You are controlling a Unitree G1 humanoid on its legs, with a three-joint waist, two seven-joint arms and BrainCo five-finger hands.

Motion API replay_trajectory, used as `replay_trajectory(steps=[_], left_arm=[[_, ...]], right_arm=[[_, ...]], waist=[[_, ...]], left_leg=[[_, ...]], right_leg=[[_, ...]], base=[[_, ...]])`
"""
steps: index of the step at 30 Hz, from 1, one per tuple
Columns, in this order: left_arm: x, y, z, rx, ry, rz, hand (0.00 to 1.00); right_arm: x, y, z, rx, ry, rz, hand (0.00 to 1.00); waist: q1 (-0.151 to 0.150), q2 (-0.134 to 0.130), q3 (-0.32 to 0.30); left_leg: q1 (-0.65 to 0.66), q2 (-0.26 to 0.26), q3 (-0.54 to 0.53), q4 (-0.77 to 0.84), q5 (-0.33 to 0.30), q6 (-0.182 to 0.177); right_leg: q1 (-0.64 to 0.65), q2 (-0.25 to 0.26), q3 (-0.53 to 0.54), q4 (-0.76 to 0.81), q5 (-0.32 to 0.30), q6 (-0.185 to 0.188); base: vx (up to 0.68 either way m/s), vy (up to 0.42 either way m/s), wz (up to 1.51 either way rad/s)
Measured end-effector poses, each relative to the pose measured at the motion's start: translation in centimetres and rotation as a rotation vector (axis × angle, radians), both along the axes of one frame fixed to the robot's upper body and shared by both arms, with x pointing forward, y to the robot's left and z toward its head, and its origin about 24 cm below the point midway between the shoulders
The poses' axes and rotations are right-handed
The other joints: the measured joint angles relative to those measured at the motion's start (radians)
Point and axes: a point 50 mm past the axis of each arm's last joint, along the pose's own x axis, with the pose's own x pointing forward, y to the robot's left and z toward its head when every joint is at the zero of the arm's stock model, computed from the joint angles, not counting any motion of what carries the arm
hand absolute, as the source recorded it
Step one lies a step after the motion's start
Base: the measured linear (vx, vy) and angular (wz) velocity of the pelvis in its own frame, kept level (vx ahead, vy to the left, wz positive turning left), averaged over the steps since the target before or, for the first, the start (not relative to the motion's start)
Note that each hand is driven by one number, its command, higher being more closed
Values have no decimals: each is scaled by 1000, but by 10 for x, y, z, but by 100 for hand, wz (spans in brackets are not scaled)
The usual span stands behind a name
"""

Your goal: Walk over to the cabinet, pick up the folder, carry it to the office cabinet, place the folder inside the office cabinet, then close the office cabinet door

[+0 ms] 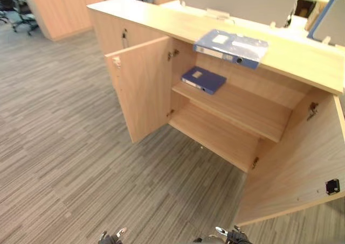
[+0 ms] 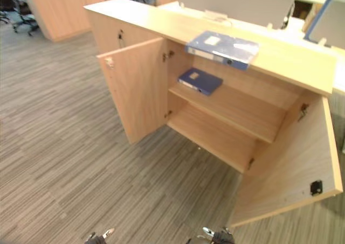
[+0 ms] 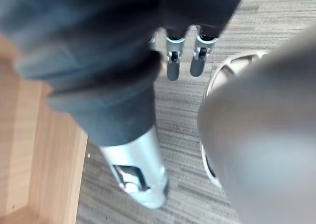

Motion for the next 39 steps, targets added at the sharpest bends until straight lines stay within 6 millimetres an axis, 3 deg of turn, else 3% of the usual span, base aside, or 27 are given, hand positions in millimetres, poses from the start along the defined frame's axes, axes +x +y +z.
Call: replay_trajectory(steps=[2,3,4,7,10,11,12,13,15,16,17,19,20,21,22,23,24,26,28,31,34,37,38,39], left_arm=[[4,-3,0,-1,-6,-18,0],[6,-3,1,-1,-10,-21,0],[2,1,1,7,-2,-20,0],[-2,-7,-2,-16,9,-32,0],[-3,-3,-1,-11,6,-23,0],[-3,0,1,-6,-10,0,0],[-4,1,1,-6,-13,8,0],[-3,2,2,-3,-22,15,0],[-2,2,2,-3,-32,20,0],[0,4,3,3,-41,24,0],[1,8,5,14,-45,22,0],[2,11,5,23,-43,10,0],[1,10,5,24,-37,6,0],[0,9,4,18,-38,17,0],[-2,12,4,22,-33,22,0],[5,18,7,45,-53,15,0],[10,20,9,54,-65,9,0],[10,22,8,48,-53,13,0],[6,22,6,45,-37,17,0],[-6,22,3,31,-3,24,0],[-12,19,0,11,21,20,0],[-24,16,-3,-6,51,0,0],[-26,17,-3,-8,57,-18,0],[-25,17,-3,-10,58,-43,0]], right_arm=[[1,-2,1,-5,-8,-8,0],[-1,-7,2,-17,-9,-18,0],[-6,-2,0,-4,-2,-25,0],[-14,-6,-1,2,3,-102,0],[-21,-5,-2,18,13,-157,0],[-25,-8,-2,11,22,-163,0],[-27,-10,-2,7,26,-158,0],[-27,-10,-3,7,34,-143,0],[-25,-10,-3,7,45,-124,0],[-23,-10,-4,13,52,-121,0],[-21,-10,-5,17,61,-116,0],[-21,-10,-5,13,67,-118,0],[-22,-11,-5,9,71,-117,0],[-23,-13,-5,1,77,-105,0],[-24,-9,-6,5,82,-92,0],[-21,-1,-6,18,79,-63,0],[-14,3,-6,23,69,-40,0],[0,10,-4,38,35,-26,0],[13,19,-2,54,-1,-9,0],[11,18,-2,49,5,12,0],[2,11,-4,45,27,14,0],[-4,3,-3,20,33,22,0],[-2,1,-2,6,29,39,0],[-1,1,-2,7,24,44,0]], waist=[[-7,-1,16],[-16,1,15],[-16,-13,3],[-19,13,-19],[-26,15,-9],[-24,30,2],[-22,32,7],[-13,34,12],[-6,34,15],[-4,31,19],[6,24,28],[13,18,35],[13,22,34],[22,22,36],[25,21,32],[19,-25,29],[22,-40,39],[26,-46,40],[39,-46,34],[36,-37,28],[37,-26,21],[16,-16,12],[2,-14,10],[-11,-11,8]], left_leg=[[51,1,-12,-45,26,3],[72,7,-11,-50,34,-2],[87,3,-11,-52,26,-14],[69,56,-9,-2,7,-40],[-43,146,-55,336,-25,-87],[-128,209,-120,605,12,-106],[-161,228,-135,702,22,-111],[-211,242,-142,854,3,-92],[-281,220,-129,910,-50,-70],[-313,201,-127,887,-83,-61],[-364,164,-144,788,-117,-55],[-394,108,-192,592,-120,-51],[-405,67,-260,389,-72,-41],[-399,39,-314,275,98,-28],[-383,13,-313,263,138,-16],[-376,-28,-310,234,147,-3],[-389,-47,-322,243,142,0],[-410,-70,-377,278,115,4],[-391,-80,-358,273,104,18],[-306,-113,-318,223,65,43],[-220,-135,-257,145,55,59],[-123,-153,-171,57,54,79],[-93,-154,-156,26,61,95],[-76,-148,-153,2,65,103]], right_leg=[[-12,-18,-1,97,-8,-13],[-45,-29,-9,162,-46,3],[-32,-6,-10,40,-48,-21],[-7,61,-17,-19,-50,-24],[88,135,-12,-124,-41,-31],[162,186,2,-175,-40,-36],[185,204,19,-193,-44,-43],[226,220,55,-221,-51,-53],[273,223,129,-257,-51,-54],[282,215,169,-262,-48,-52],[296,186,223,-262,-33,-25],[314,143,262,-270,-33,8],[333,116,281,-294,-36,49],[362,99,304,-318,-42,86],[372,80,316,-329,-40,90],[372,57,319,-357,-18,74],[364,57,318,-370,22,61],[362,44,326,-382,65,74],[364,21,346,-394,137,121],[360,-34,403,-354,158,152],[260,-91,431,-168,158,151],[141,-177,343,71,195,72],[120,-190,277,121,178,61],[94,-172,232,138,117,65]], base=[[273,-194,-12],[227,-152,3],[235,-159,-2],[229,-167,-15],[271,-201,-22],[273,-114,-38],[290,-60,-66],[254,43,-87],[274,100,-103],[335,232,-139],[281,203,-138],[241,250,-108],[362,410,-88],[345,372,-63],[405,354,-11],[371,286,23],[385,303,37],[255,224,6],[220,186,-28],[166,163,-58],[103,238,-77],[44,211,-78],[66,106,-41],[89,80,-31]])
